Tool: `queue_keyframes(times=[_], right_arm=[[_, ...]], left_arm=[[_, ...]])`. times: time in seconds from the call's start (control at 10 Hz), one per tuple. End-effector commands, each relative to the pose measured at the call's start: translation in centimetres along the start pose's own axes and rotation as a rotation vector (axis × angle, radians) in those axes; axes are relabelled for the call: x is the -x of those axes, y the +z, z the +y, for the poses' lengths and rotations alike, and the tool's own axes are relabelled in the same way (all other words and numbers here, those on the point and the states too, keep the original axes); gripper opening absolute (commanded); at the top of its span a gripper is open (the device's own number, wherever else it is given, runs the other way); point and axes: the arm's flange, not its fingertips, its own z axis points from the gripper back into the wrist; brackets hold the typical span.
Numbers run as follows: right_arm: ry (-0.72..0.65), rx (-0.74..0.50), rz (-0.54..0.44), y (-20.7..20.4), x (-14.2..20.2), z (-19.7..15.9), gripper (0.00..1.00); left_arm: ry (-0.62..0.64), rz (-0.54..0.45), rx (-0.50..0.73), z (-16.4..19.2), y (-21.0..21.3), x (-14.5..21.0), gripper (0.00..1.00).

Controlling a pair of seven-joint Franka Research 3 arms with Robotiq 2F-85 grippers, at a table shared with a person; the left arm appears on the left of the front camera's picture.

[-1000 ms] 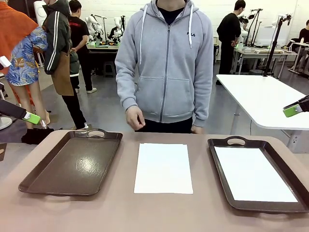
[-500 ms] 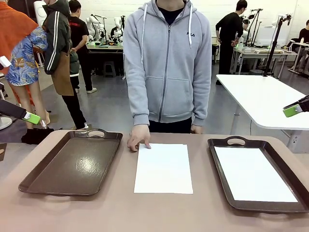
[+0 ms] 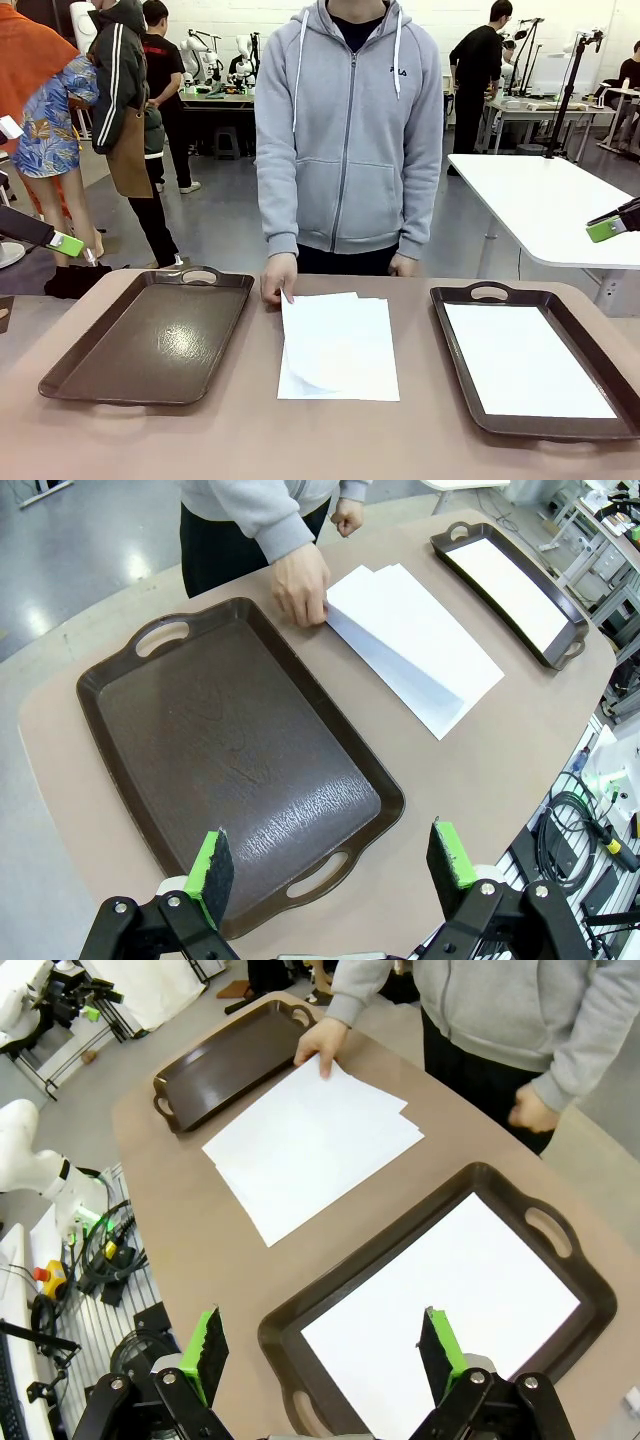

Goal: Sort the A4 documents.
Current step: Receive the A4 Paper.

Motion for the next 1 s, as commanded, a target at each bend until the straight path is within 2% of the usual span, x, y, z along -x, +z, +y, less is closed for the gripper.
queue_keyframes(times=[0.0, 0.9], right_arm=[[0.003, -0.009, 0.003, -0.09, 0.07, 0.07, 1.00], [0.003, -0.009, 0.003, -0.09, 0.07, 0.07, 1.00]], left_arm=[[-0.009, -0.010, 0.009, 0.18, -0.07, 0.03, 1.00], [-0.009, -0.010, 0.009, 0.18, -0.07, 0.03, 1.00]])
